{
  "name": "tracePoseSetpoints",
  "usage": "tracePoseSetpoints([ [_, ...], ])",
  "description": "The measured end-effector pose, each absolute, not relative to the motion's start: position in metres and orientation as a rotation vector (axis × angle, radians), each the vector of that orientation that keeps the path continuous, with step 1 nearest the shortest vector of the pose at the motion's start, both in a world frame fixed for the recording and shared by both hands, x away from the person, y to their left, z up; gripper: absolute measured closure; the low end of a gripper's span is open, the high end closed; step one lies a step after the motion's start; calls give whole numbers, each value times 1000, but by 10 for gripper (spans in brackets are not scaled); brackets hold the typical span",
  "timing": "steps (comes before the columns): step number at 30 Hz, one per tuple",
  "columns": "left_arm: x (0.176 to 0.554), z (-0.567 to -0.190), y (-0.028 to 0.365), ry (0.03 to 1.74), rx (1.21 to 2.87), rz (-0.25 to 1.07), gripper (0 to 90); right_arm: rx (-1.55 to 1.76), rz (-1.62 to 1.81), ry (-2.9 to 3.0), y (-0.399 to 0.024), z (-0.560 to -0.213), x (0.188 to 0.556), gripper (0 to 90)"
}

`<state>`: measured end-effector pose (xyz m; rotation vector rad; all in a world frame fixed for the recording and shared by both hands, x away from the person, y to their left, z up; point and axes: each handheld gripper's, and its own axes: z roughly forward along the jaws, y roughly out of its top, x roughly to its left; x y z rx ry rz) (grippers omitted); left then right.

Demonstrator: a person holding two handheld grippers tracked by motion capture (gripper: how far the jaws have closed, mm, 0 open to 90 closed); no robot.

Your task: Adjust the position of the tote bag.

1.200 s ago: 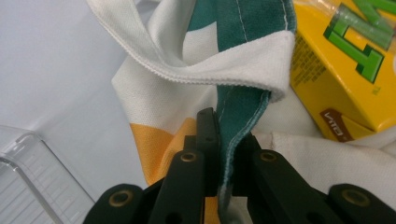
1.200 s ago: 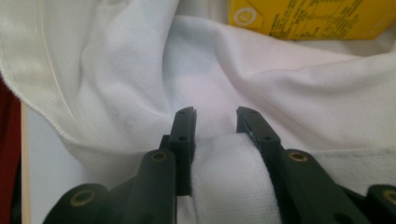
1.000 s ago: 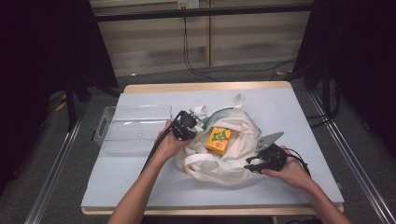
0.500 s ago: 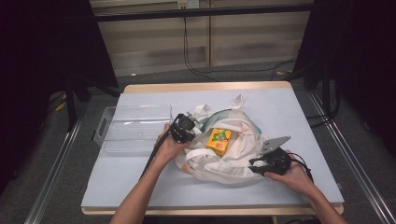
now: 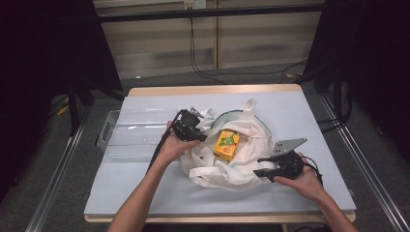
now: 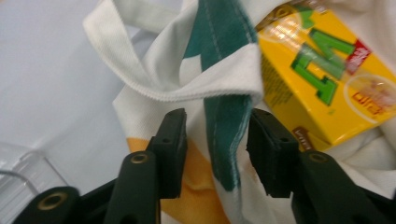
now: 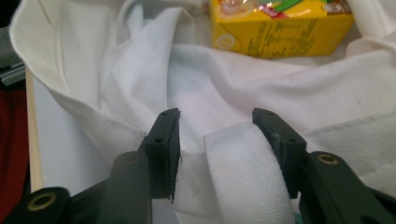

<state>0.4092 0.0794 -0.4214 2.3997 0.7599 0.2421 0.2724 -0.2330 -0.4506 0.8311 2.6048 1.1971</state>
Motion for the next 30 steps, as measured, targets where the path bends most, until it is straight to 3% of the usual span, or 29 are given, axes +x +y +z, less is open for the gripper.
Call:
tracePoseSetpoints([
  [3,408,-412,77,767,2401,264,464,814,1239,2577,-230,-442,271,458],
  [10,416,-417,74,767,2377,279,436,769,1292,2590,-216,-436,270,356],
  [12,418,-422,75,801,2370,300,501,752,1278,2593,-212,-434,269,344],
  [14,421,-423,80,880,2332,307,762,734,1273,2595,-210,-433,267,343],
  [16,425,-426,87,924,2318,247,815,736,1271,2603,-211,-435,267,363],
  [19,424,-427,85,950,2313,282,818,756,1261,2618,-215,-441,266,386],
  [22,423,-428,82,918,2338,269,805,768,1263,2616,-217,-446,262,395],
  [30,415,-431,96,860,2275,243,546,815,1306,2542,-219,-445,266,386],
])
